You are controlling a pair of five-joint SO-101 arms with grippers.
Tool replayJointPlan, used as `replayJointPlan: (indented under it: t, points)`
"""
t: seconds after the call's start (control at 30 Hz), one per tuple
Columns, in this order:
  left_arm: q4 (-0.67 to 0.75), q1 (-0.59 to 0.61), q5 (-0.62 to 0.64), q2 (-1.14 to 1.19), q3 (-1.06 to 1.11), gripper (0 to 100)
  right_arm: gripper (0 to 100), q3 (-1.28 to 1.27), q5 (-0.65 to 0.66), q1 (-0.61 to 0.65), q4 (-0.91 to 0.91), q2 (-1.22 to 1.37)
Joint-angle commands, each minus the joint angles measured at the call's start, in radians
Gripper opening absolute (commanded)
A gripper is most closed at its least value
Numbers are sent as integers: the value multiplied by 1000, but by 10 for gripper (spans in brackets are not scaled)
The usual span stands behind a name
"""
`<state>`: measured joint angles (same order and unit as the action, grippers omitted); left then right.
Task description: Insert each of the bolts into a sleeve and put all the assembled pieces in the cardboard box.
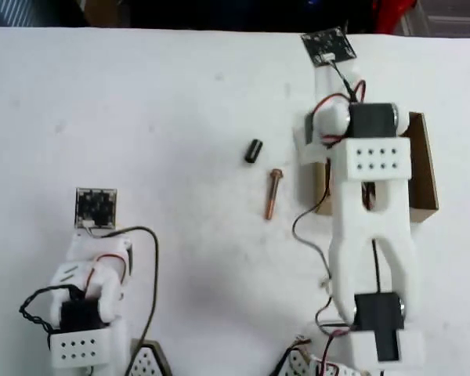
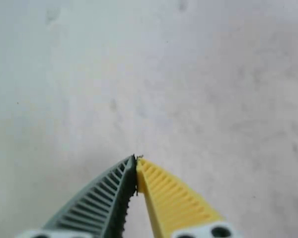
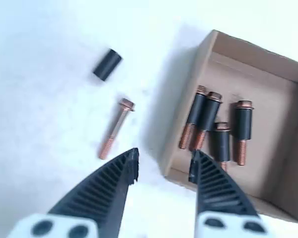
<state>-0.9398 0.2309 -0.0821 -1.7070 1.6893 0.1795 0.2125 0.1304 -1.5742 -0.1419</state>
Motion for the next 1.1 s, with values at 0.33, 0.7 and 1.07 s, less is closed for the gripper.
replayJointPlan:
  t: [0.33, 0.7, 1.07]
  points:
    - [28, 7, 8, -10, -6, 23, 145, 40, -327, 147, 18, 42]
    - [32, 7, 8, -10, 3, 23, 146, 213, -486, 193, 116, 318]
    - [32, 8, 8, -10, 3, 23, 146, 718, -606, 194, -12, 733]
